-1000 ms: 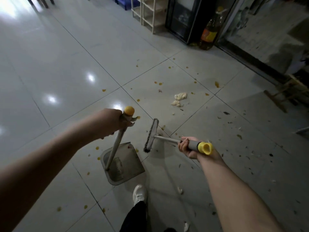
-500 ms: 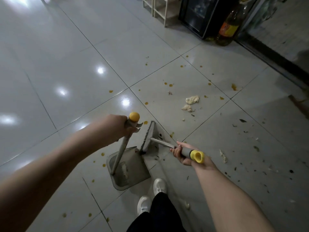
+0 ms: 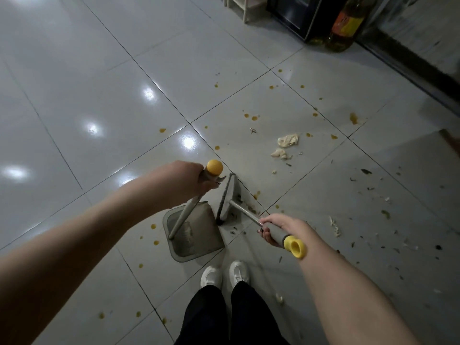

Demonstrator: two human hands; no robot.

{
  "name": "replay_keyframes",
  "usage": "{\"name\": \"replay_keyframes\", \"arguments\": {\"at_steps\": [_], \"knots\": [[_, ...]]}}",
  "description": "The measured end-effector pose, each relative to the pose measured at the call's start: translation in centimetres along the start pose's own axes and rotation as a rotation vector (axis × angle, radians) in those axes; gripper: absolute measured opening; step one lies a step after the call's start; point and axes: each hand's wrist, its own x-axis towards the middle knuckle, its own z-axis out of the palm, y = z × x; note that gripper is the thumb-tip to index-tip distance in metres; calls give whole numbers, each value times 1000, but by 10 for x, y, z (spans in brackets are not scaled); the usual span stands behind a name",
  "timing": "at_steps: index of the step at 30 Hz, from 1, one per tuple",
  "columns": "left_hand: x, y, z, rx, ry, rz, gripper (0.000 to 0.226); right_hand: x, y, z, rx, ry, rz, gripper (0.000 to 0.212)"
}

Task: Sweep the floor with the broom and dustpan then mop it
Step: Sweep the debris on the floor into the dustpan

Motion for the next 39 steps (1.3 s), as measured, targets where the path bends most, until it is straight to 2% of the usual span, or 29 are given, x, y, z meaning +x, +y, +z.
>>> {"name": "replay_keyframes", "arguments": {"at_steps": [6, 11, 14, 17, 21, 26, 31, 34, 39], "knots": [[0, 17, -9, 14, -58, 71, 39, -11, 47, -47, 191, 32, 33, 34], [-8, 20, -12, -1, -104, 74, 37, -33, 74, -69, 187, 149, 23, 37], [-13, 15, -17, -18, -126, 46, 36, -41, 83, -68, 262, 192, -37, 33], [-18, 6, -21, -32, -158, 19, 34, -44, 81, -67, 398, 153, -121, 26], [-23, -12, -21, -54, -175, 1, 33, -40, 65, -44, 352, 73, -32, 40], [-26, -41, -20, -9, -180, -16, 41, -24, 43, 13, 287, -87, -17, 44], [-21, -66, -17, -13, -159, -54, 43, -6, 11, 68, 210, -152, -21, 43], [-17, -74, -11, -35, -124, -57, 41, 7, 4, 90, 189, -133, -16, 40], [-13, -76, -6, -58, -128, -40, 40, 6, -1, 81, 49, 15, -47, 41]]}}
